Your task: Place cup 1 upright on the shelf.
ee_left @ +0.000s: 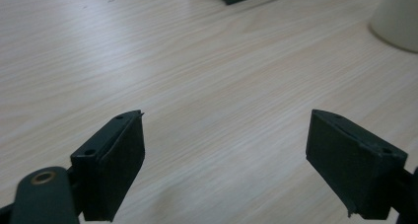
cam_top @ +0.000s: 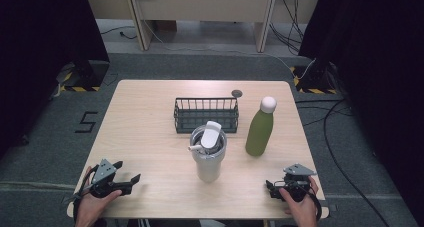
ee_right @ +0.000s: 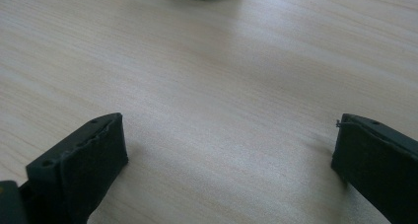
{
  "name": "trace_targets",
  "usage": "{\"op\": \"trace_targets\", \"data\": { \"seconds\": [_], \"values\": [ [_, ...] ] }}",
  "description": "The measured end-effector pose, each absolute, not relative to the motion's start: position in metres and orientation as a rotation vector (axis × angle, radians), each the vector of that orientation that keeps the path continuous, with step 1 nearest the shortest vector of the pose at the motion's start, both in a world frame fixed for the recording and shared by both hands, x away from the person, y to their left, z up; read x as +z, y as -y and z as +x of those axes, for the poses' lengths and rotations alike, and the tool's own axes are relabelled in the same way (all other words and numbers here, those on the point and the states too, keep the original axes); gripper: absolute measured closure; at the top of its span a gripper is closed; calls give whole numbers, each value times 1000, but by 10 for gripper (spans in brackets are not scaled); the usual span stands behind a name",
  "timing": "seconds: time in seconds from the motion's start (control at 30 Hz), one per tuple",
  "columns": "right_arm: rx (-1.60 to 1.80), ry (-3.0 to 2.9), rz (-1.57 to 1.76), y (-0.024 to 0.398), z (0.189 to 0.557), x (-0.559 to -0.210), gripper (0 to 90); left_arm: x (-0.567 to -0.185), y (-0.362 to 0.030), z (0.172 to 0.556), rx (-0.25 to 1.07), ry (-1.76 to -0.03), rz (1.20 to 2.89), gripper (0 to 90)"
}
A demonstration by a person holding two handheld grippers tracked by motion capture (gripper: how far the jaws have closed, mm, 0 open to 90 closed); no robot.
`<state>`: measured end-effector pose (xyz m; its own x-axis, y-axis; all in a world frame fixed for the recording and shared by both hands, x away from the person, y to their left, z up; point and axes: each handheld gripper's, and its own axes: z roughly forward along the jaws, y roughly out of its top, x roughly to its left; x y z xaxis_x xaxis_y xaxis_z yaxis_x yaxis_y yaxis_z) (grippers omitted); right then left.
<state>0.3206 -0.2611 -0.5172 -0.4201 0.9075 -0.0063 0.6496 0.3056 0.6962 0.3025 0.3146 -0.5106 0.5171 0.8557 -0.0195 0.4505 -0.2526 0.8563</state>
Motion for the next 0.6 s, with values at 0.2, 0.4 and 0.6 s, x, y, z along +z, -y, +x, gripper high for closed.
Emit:
{"op": "trace_targets", "data": {
  "seconds": [0.2, 0.4, 0.6],
  "values": [
    [878, -2181, 1386, 261, 321, -517, 3, -506, -297, 300, 552, -998, 1877, 147],
    [879, -2181, 1383, 261, 321, -517, 3, -504, -279, 300, 528, -925, 1859, 147],
    [879, -2181, 1386, 261, 321, -517, 3, -501, -257, 301, 489, -844, 1859, 147]
  ]
}}
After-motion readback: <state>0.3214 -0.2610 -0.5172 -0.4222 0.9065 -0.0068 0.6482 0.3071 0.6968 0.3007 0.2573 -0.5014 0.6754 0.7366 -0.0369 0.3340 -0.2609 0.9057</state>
